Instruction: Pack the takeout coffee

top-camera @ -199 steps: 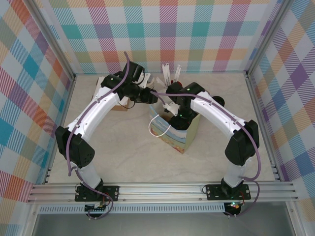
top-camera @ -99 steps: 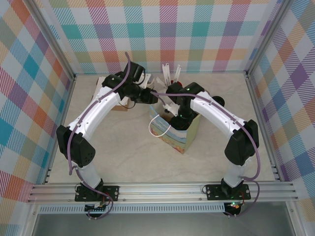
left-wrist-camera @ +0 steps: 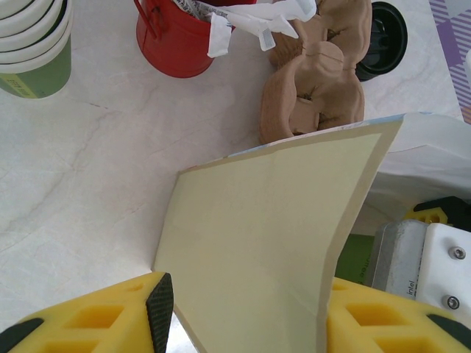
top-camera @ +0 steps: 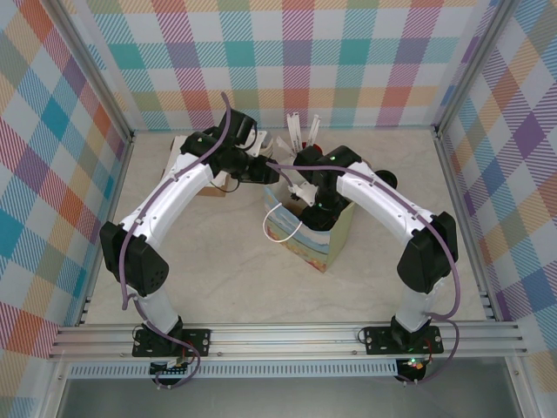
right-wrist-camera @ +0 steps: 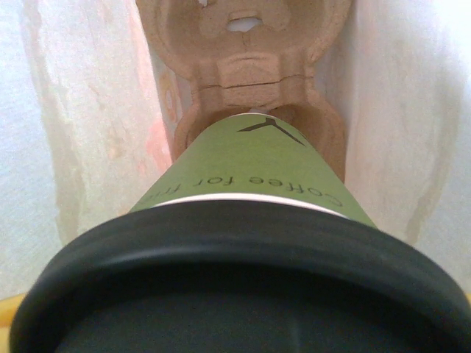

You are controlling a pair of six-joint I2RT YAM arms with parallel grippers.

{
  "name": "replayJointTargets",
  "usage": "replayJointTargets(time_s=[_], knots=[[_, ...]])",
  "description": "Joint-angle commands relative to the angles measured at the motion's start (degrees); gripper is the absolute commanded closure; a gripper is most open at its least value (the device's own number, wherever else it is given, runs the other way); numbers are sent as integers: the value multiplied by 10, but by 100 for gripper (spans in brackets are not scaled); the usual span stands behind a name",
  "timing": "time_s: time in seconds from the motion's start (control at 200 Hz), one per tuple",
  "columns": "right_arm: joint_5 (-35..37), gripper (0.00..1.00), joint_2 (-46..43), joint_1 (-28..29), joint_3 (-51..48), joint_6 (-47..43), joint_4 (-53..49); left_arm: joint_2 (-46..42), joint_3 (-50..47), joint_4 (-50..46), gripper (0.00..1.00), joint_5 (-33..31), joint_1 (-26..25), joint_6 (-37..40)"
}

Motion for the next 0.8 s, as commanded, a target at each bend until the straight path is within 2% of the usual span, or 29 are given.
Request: replayJointTargets(time_s=[0.0,0.795], knots=[[-5,16,8,-1,10,-7,-17,6,18,-11,51,3,7,7],[-7,16,13,-2,8,-6,-15,7,18,-11,51,5,7,6]])
